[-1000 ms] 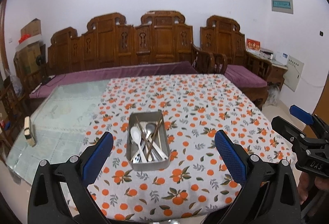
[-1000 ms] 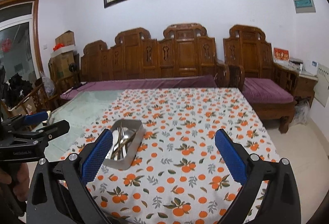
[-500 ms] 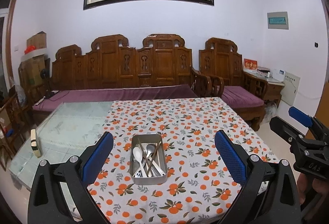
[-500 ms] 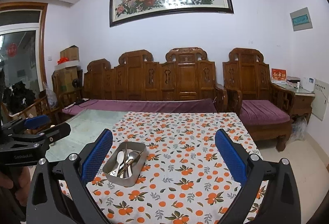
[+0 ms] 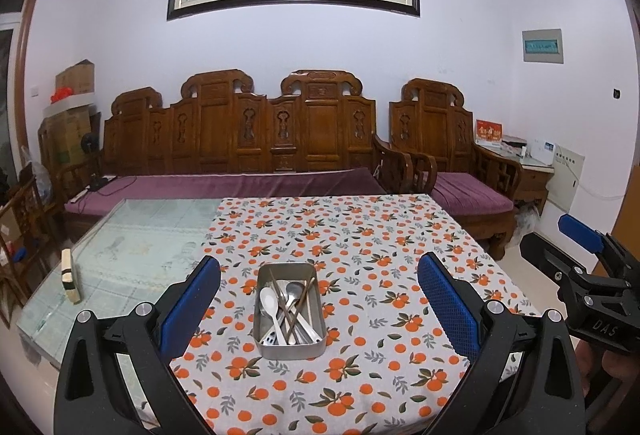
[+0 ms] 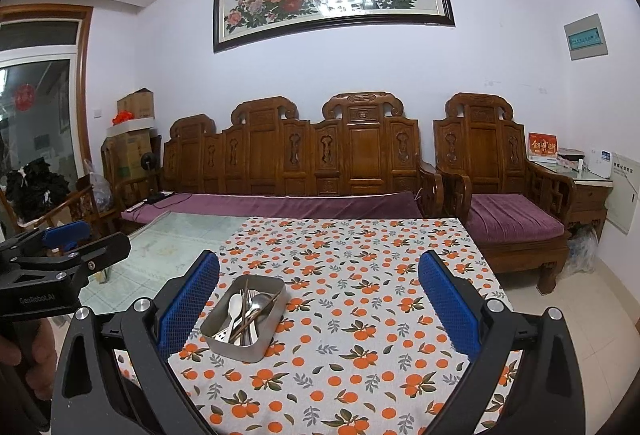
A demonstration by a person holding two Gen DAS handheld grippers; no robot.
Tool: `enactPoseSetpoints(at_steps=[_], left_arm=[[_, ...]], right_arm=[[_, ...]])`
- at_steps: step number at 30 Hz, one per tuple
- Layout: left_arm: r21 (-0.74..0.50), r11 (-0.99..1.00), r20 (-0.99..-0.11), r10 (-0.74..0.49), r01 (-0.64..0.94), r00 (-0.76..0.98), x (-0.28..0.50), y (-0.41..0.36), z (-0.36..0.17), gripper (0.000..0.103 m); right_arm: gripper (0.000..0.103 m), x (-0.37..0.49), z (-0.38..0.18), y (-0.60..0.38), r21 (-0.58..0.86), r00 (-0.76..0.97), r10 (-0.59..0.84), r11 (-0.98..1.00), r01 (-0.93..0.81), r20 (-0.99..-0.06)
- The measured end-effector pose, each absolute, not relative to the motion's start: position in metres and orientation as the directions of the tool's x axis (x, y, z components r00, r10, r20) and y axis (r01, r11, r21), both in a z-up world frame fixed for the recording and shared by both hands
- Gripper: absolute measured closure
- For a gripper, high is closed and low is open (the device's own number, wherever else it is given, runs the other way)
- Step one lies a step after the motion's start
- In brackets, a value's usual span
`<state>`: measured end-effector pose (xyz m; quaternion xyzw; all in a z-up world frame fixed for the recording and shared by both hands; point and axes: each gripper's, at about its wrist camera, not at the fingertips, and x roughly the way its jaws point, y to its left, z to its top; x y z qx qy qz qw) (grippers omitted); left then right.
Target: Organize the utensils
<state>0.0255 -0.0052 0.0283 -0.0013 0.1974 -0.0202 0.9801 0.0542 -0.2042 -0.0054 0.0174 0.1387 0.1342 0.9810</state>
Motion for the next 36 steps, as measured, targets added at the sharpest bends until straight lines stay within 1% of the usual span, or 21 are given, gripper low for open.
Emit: enactPoseSetpoints(at_steps=[36], left_arm=[[-0.020, 0.999, -0.376, -0.044, 0.039, 0.926, 0.0221, -0.0083, 0.0322, 0.008]], right_arm=[[0.003, 0.0543, -0.0052, -0.2051, 0.073, 0.925, 0.268, 0.963, -0.258, -0.268]])
